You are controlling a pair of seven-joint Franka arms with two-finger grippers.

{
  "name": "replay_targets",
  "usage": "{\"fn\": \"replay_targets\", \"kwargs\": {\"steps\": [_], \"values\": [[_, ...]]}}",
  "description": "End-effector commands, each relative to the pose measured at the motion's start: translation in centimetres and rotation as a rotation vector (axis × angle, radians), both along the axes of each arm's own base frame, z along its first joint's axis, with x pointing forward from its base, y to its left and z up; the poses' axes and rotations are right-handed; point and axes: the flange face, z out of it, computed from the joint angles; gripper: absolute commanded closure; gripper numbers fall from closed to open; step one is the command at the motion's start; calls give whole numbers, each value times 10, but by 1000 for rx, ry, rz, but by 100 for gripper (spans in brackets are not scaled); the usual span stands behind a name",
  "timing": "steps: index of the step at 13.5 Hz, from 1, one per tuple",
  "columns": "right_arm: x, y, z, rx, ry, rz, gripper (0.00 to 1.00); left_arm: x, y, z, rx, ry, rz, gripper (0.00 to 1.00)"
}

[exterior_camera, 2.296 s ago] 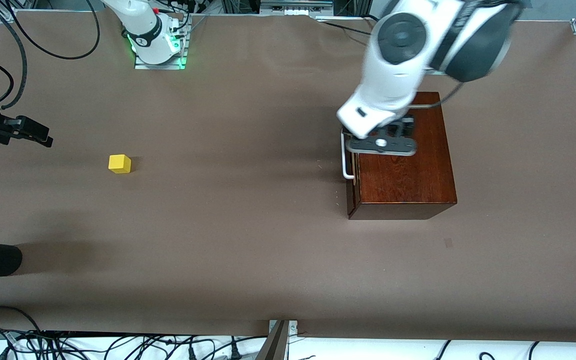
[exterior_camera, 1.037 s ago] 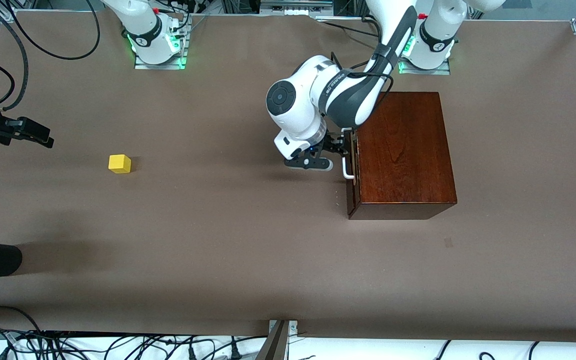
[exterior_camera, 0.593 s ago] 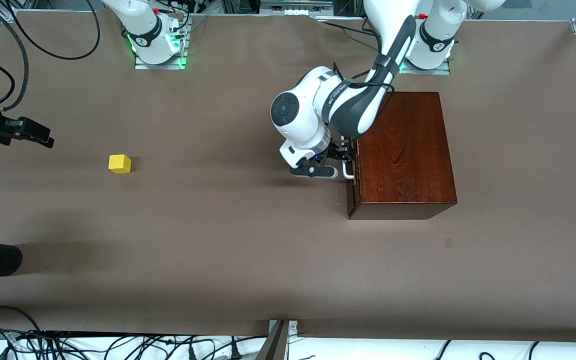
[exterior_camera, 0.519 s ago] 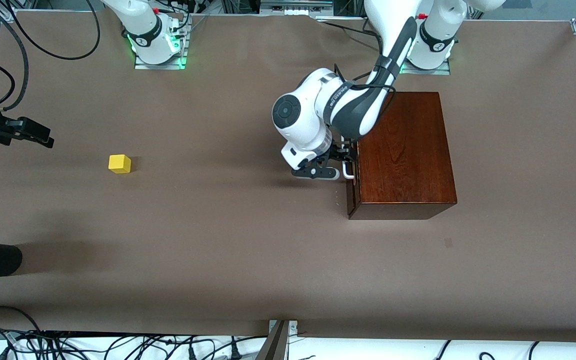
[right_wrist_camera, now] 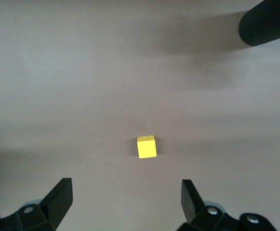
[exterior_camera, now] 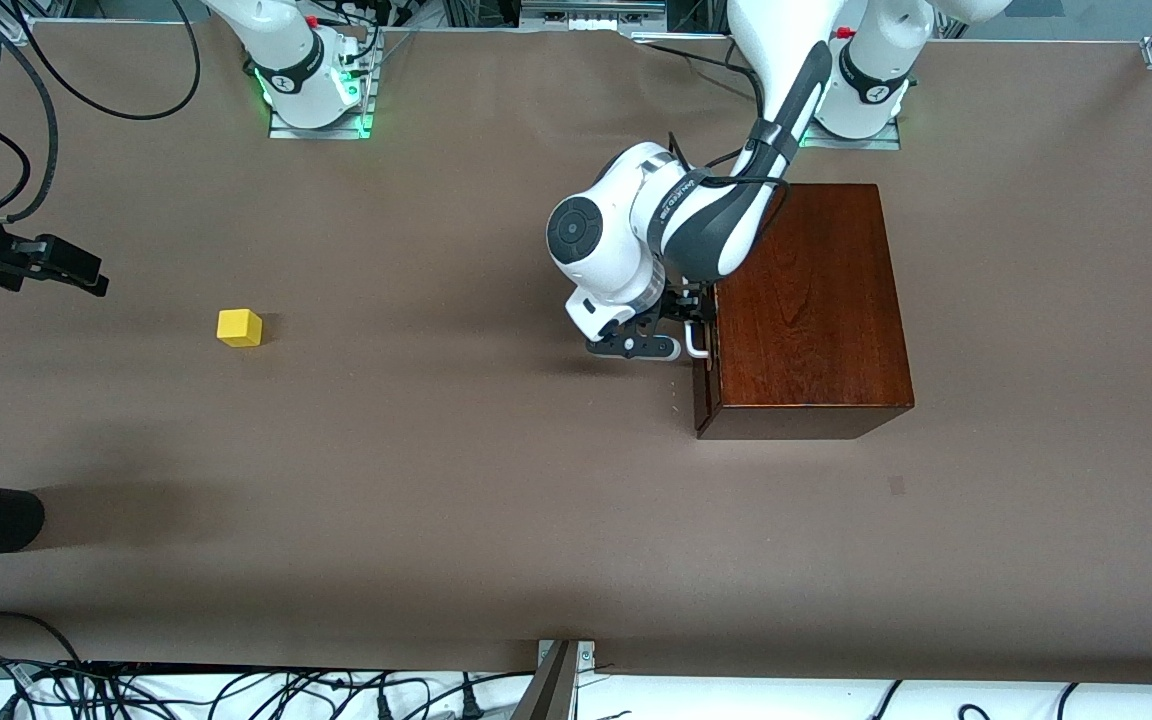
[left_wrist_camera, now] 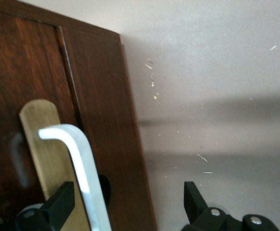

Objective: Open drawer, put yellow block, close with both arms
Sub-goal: 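Pull the drawer open with the left gripper while the right gripper reaches the cube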

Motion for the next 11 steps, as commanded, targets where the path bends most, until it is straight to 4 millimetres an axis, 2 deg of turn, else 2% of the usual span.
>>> {"fn": "replay_targets", "kwargs": {"steps": [1,6,9,11], "values": [[4,1,-12,2,24,3,0,-13,-15,-1,-15,-11,34,0],[11,-1,-70,8,58,0,0,-18,-24,-7,-43,2,87,0],[6,-2,-105,7,47,0,0,-21,-48,1,-77,-29,104,0],[1,-2,-131,4,43,1,0,-27,-66,-2,-97,-35,122,0]]}}
